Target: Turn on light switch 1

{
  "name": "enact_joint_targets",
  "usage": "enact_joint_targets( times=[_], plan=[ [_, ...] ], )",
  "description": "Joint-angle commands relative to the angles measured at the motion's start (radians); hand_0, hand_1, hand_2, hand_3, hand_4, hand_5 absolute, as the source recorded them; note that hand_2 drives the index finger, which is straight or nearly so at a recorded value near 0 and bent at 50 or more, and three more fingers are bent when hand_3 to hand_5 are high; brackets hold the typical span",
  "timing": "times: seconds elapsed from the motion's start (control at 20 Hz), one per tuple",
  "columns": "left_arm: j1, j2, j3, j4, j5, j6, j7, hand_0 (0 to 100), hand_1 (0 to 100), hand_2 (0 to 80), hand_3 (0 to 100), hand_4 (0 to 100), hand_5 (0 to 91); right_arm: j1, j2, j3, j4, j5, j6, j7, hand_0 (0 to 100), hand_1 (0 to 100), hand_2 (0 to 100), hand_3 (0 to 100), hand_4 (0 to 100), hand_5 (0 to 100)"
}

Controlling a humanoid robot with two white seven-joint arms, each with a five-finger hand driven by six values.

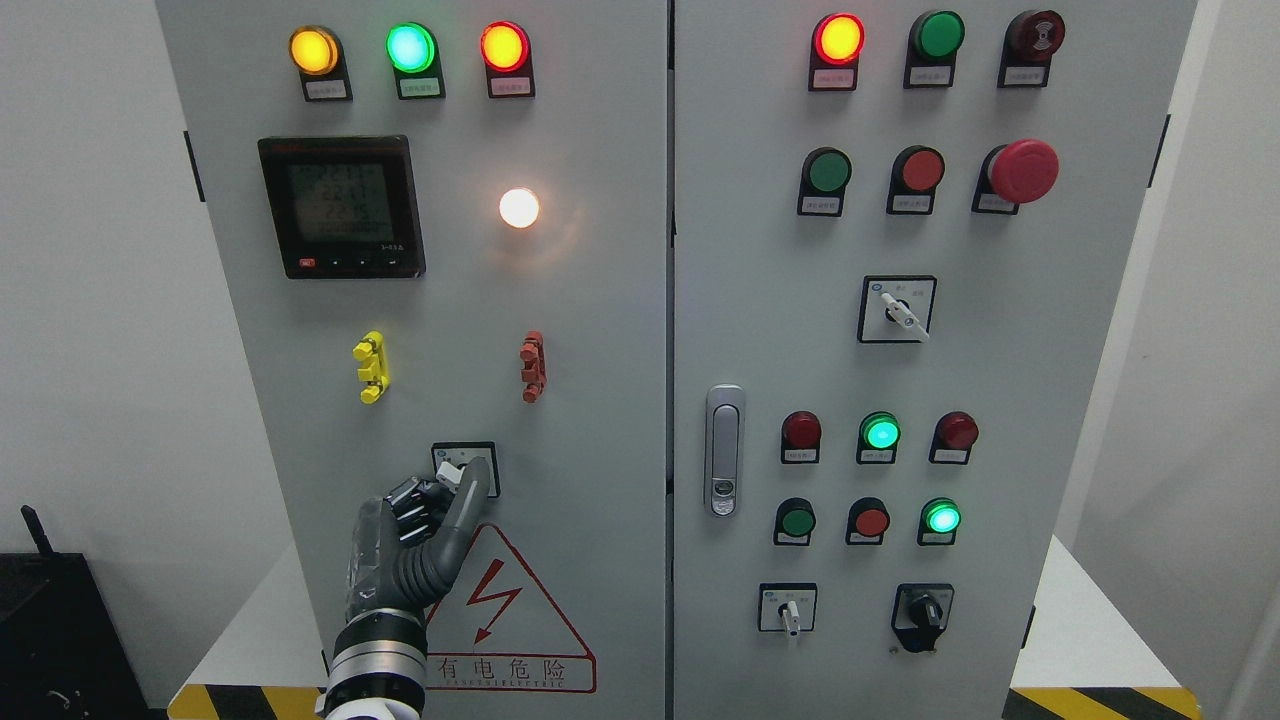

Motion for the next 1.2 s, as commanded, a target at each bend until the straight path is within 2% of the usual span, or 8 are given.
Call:
enact_joint_targets(
  times=[0.0,0.45,1.0,1.15],
  plan=[
    [0.020,0.003,0.003,-0.015,0.000,-0.018,0.004,12,48,64.6,100,100,87.8,0.000,0.000,0.000,0.000,-0.025,0.001,0.001,0,0,0,0,0,0],
    [0.068,0.001,0.000,-0.041,0.000,-0.077,0.004,11,48,64.9,100,100,87.9,0.000,0.000,0.000,0.000,-0.025,0.001,0.001,0,0,0,0,0,0],
    [0.212,0.004,0.014,-0.062,-0.002,-0.254,0.001,11,47,65.4,100,100,88.0,0.000,0.000,0.000,0.000,-0.025,0.001,0.001,0,0,0,0,0,0],
    [0.287,0.004,0.019,-0.061,0.000,-0.374,-0.011,10,46,65.4,100,100,88.0,0.000,0.000,0.000,0.000,-0.025,0.001,0.001,0,0,0,0,0,0]
  ],
)
